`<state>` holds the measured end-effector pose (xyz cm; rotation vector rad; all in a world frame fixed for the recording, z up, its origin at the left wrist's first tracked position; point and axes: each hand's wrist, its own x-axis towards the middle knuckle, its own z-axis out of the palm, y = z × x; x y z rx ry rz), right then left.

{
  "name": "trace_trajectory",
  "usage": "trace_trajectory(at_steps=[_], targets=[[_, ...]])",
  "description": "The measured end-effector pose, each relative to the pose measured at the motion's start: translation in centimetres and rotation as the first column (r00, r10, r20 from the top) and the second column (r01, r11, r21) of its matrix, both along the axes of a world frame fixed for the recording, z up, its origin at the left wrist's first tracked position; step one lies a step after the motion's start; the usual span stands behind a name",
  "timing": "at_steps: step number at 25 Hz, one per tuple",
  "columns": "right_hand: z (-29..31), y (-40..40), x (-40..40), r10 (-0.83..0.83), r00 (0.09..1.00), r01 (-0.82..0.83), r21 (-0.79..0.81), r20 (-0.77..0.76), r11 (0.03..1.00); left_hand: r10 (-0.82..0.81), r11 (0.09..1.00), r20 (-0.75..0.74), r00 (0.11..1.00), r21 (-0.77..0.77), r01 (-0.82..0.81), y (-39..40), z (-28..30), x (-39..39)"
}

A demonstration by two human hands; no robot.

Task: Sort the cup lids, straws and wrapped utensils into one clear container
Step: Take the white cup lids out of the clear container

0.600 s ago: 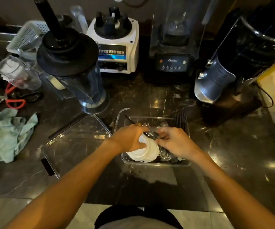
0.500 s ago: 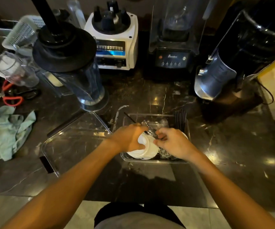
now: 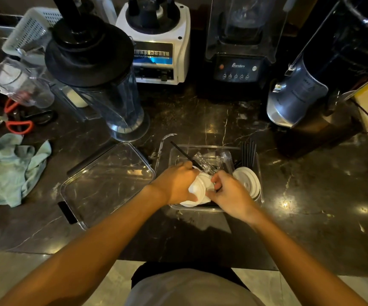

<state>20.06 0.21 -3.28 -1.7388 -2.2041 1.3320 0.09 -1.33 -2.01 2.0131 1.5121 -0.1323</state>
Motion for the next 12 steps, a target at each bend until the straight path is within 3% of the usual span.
trace_trajectory(at_steps=[3,5,8,12], targets=[[-0.4,-0.3,0.1,-0.002,0.999,-0.003,-0.082,-0.054,0.997,0.056,0.998,0.063,0.996,-0.007,-0.056,0.5,0.1,-0.1],[-0.2,-0.4,0.2,-0.029,0.989,0.003,-0.175,-0.144,0.985,0.157,0.987,0.21,0.965,-0.071,-0.145,0.5,0.1,-0.2],[0.6,0.0,0.4,-0.12,0.952,0.006,-0.375,-0.282,0.927,0.339,0.94,0.418,0.843,-0.186,-0.286,0.6,0.3,-0.3],[1.0,0.7,0.7,-0.266,0.897,0.069,-0.482,-0.353,0.874,0.489,0.872,0.516,0.703,-0.302,-0.384,0.8,0.5,-0.7]])
